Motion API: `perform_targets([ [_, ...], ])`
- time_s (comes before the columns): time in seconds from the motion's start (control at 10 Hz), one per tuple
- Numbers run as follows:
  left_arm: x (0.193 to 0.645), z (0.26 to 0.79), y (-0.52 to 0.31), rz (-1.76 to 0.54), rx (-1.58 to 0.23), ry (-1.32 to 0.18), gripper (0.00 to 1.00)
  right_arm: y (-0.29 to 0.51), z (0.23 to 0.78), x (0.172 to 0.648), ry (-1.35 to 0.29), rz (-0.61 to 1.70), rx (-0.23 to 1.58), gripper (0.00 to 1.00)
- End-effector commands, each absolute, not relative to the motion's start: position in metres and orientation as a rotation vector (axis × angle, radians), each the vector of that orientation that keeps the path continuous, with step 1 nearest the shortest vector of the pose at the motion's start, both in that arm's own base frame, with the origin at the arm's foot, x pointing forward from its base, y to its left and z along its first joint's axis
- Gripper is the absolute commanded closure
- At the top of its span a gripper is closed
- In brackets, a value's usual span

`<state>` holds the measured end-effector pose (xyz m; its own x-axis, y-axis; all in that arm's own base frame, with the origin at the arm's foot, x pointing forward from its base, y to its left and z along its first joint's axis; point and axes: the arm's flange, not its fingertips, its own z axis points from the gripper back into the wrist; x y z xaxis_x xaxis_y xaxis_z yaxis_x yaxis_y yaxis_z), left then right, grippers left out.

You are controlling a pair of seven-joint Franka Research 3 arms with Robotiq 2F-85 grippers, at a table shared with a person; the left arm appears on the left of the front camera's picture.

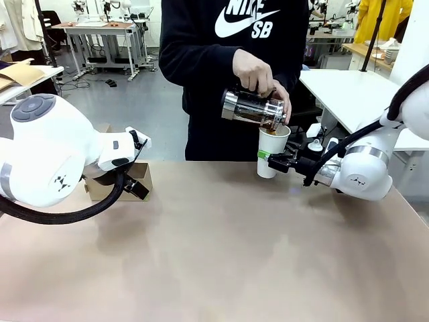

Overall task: Pour a drink into a cup and package it in a carrier.
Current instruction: When a person places the Paper Cup Lid on the 600 ml Paper Cup , lift the 600 ml Paper Cup.

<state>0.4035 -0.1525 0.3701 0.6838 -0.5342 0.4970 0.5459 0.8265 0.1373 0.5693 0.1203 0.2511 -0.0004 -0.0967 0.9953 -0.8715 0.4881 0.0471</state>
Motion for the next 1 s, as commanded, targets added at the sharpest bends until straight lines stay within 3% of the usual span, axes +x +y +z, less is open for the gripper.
perform_targets([
  [0.0, 0.4036, 0.3704, -0.152, -0.604, -0.025, -0.55, 0.0, 0.1224, 0.2531, 0.5698, -1.472, 0.744, 0.898, 0.19],
  [0.9, 0.4036, 0.3704, -0.152, -0.604, -0.025, -0.55, 0.0, 0.1224, 0.2531, 0.5698, -1.472, 0.744, 0.898, 0.19],
])
